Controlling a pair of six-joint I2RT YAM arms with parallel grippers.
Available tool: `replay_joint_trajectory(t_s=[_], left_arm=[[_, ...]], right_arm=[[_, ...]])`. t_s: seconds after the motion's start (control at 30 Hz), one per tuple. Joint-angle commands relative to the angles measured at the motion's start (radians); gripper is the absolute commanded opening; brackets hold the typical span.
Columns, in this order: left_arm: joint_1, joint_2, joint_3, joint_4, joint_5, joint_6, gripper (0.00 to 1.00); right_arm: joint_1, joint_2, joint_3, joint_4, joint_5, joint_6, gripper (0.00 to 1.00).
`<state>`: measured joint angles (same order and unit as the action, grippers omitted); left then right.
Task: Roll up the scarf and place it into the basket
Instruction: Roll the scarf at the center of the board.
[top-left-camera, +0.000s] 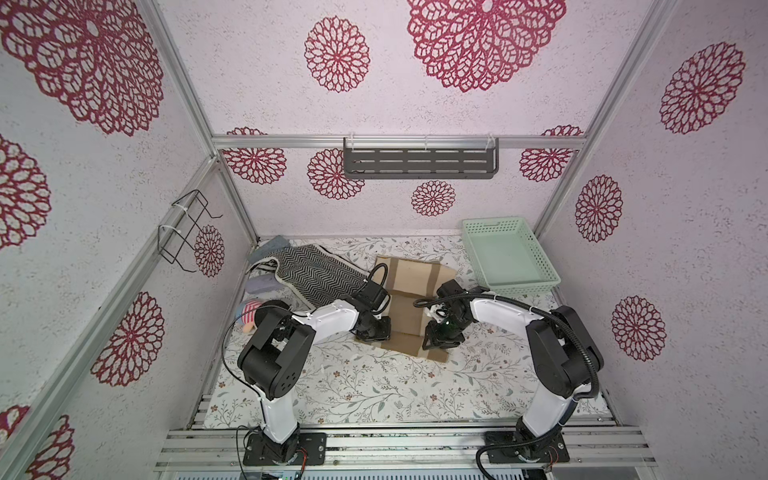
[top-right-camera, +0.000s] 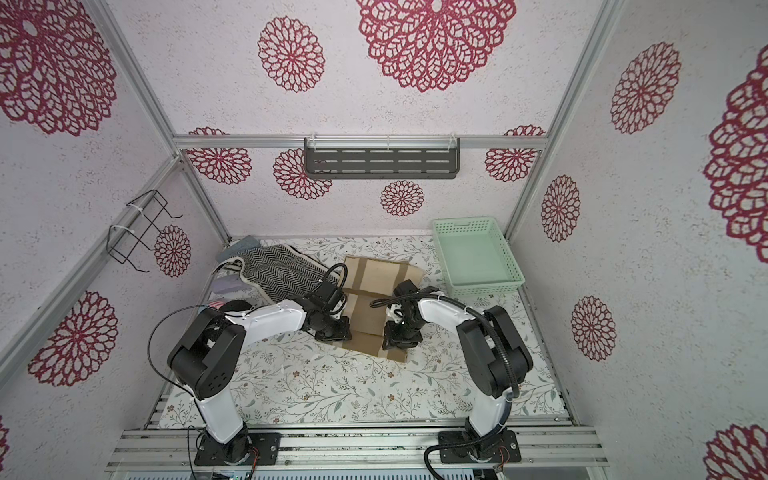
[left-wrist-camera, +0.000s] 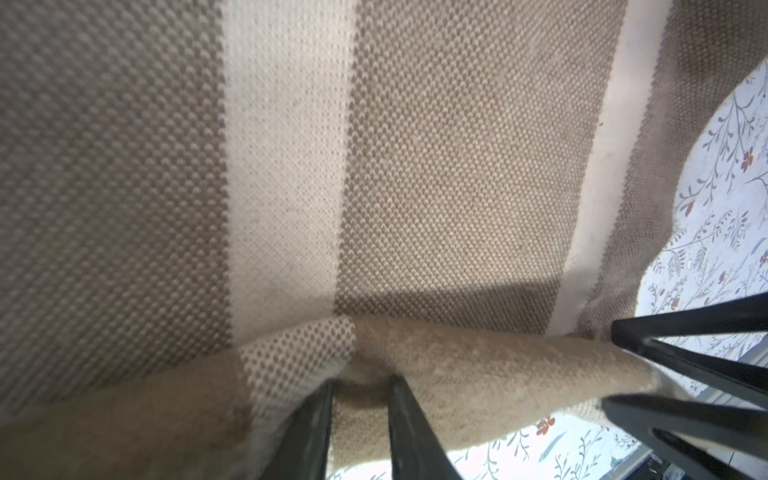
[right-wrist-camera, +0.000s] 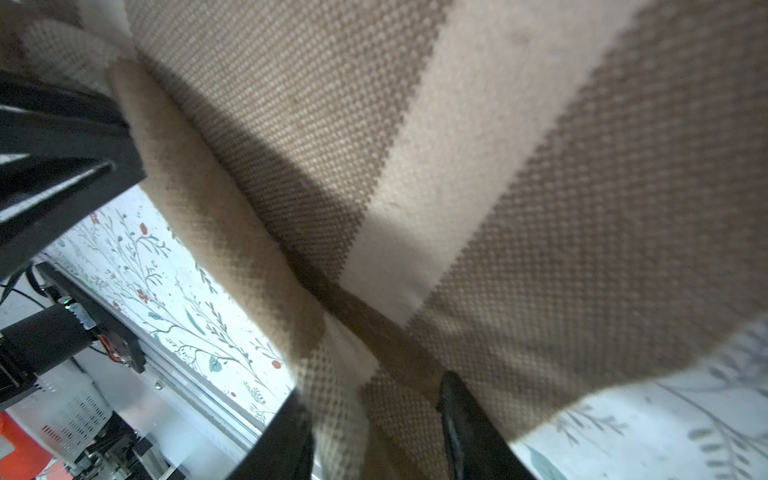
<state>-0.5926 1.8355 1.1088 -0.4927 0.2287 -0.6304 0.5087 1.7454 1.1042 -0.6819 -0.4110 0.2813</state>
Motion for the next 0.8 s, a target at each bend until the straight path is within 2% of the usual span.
replay_joint_trajectory(t_s=[0.0,0.23,0.43,0.53,0.67,0.77], left_arm=[[0.011,0.025,0.003,-0.039,-0.038,-0.014,0.28],[0.015,0.021,0.002,-0.052,-0.051,-0.011,0.27],[0.017,0.001,0.005,-0.069,-0.058,0.004,0.27],[0.022,-0.015,0.009,-0.082,-0.067,0.021,0.28],[0.034,-0.012,0.024,-0.109,-0.074,0.042,0.28],[0.05,-0.002,0.026,-0.122,-0.068,0.043,0.28]], right_arm=[[-0.038,-0.05,-0.032,-0.032,0.08,-0.013,0.48],[-0.038,-0.039,-0.118,0.054,0.101,0.018,0.47],[-0.005,-0.085,-0.158,0.098,0.294,0.043,0.45],[0.061,-0.169,-0.147,0.108,0.414,0.036,0.47],[0.205,-0.271,-0.141,0.138,0.623,0.009,0.52],[0.315,-0.301,-0.157,0.191,0.717,-0.019,0.55]])
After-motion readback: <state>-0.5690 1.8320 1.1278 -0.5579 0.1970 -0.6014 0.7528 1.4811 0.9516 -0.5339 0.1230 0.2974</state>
